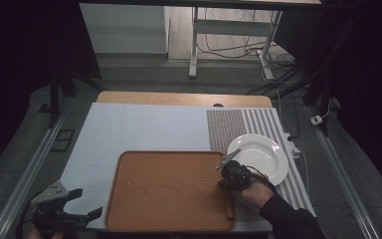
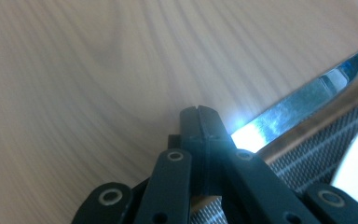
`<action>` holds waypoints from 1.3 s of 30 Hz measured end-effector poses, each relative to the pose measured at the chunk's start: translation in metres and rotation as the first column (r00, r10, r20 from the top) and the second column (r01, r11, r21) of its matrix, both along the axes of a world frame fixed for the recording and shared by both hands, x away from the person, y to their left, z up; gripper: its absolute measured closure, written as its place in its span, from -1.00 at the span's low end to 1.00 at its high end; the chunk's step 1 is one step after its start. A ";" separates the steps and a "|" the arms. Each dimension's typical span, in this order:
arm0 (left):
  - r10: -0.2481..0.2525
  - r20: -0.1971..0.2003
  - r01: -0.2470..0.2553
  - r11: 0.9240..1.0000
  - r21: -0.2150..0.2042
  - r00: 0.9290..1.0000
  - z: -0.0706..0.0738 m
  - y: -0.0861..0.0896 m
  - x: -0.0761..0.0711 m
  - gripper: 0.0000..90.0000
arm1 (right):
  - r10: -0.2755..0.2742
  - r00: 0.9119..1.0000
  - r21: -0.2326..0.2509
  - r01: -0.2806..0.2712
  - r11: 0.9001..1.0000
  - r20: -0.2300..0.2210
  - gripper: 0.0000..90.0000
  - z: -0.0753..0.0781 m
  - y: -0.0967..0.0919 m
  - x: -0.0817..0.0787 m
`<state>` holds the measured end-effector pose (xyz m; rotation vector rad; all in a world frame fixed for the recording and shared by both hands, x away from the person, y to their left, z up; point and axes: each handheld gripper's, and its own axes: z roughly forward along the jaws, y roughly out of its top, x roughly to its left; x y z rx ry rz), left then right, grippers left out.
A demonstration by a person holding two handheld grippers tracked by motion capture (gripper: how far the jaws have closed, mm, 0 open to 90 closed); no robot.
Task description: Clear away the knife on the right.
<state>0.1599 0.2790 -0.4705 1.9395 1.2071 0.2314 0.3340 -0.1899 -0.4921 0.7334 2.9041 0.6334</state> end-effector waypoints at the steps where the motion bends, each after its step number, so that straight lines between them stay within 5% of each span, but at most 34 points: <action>1: 0.000 0.000 0.000 1.000 -0.001 1.000 0.000 0.000 0.000 -0.97 | -0.002 1.000 0.024 0.002 1.000 0.009 0.92 0.003 0.000 -0.001; 8: 0.001 0.000 -0.001 1.000 -0.001 1.000 0.000 0.000 0.000 -0.97 | -0.063 0.995 0.131 0.053 0.990 0.073 0.32 0.019 -0.002 -0.003; 22: 0.001 -0.001 -0.001 1.000 -0.002 1.000 0.000 0.000 0.000 -0.97 | -0.169 0.975 0.246 0.129 0.961 0.146 -0.66 0.040 -0.013 -0.020; 32: 0.002 -0.002 -0.002 1.000 -0.001 1.000 0.000 0.000 0.000 -0.97 | -0.196 0.965 0.270 0.145 0.952 0.175 -0.98 0.044 -0.025 -0.032; 39: 0.003 -0.004 -0.003 1.000 -0.002 1.000 0.000 0.000 0.001 -0.97 | -0.232 0.955 0.272 0.177 0.946 0.186 -1.00 0.045 -0.039 -0.039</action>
